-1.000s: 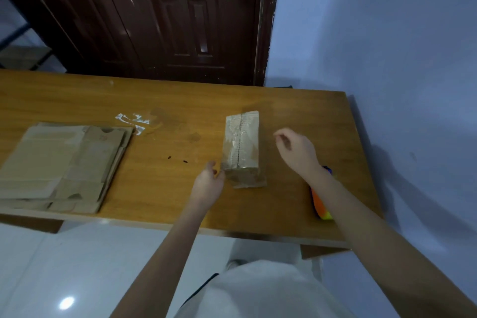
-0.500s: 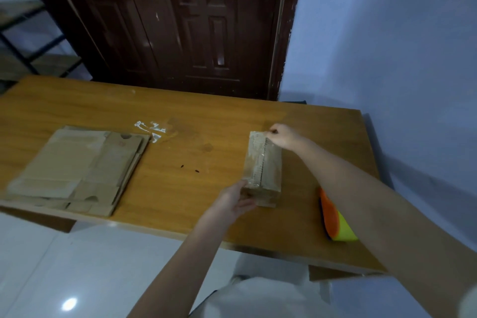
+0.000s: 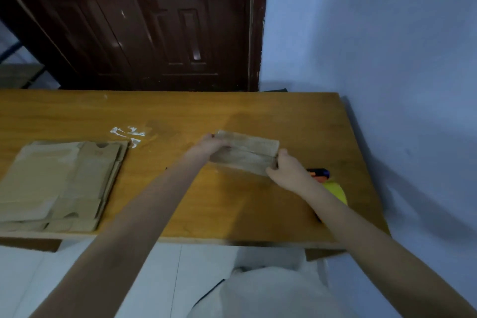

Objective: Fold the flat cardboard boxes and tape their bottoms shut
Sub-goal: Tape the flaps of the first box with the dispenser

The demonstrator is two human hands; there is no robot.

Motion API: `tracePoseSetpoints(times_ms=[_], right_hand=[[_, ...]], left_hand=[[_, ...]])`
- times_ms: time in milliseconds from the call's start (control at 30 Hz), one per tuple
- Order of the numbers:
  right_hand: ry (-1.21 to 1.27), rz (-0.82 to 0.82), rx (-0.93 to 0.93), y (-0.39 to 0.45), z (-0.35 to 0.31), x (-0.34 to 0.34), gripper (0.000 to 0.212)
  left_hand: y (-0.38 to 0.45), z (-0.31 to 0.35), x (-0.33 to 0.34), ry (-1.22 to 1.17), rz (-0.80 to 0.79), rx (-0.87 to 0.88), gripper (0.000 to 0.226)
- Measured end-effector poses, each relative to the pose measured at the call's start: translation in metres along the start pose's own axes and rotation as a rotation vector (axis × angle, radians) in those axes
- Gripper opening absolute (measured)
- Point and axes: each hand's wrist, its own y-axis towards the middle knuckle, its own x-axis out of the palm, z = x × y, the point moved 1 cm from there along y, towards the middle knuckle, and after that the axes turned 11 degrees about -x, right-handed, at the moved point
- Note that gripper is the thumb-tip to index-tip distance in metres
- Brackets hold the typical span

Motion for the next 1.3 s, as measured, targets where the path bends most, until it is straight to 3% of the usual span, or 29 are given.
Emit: tracePoseSetpoints(times_ms=[233, 367, 533, 767, 867, 1000, 1133, 1300], right_hand=[[0.326, 0.074, -0.018, -0.043, -0.012, 0.036, 0.040], [0.330, 0.050, 0.010, -0.046, -0.015, 0.044, 0.045], [0.284, 0.098, 0.042, -0.051, -0.011, 0.043, 0.056], [0.375, 0.108, 0.052, -0.053, 0.000, 0.040, 0.050], [0.381, 0.214, 0.018, -0.059, 0.005, 0.035, 0.042], [0.176, 0.500, 0.016, -0.072, 0.031, 0.023, 0.035], [-0.046, 0.727, 0.111, -0.091, 0.071, 0.012, 0.049], [0.072, 0.575, 0.377, -0.103, 0.116, 0.032, 0.087]], left_hand=[[0.011, 0.068, 0.034, 0.456, -0.139, 0.142, 0.090], [0.007, 0.091, 0.063, 0.646, -0.139, 0.269, 0.077], [0.013, 0.099, 0.086, 0.791, -0.129, 0.395, 0.075], [0.022, 0.096, 0.093, 0.817, -0.029, 0.521, 0.069], [0.023, 0.092, 0.089, 0.869, 0.066, 0.605, 0.071], [0.023, 0.086, 0.082, 0.862, 0.095, 0.668, 0.076], [0.011, 0.080, 0.078, 0.854, 0.121, 0.744, 0.074], [-0.016, 0.068, 0.089, 0.818, 0.162, 0.929, 0.066]])
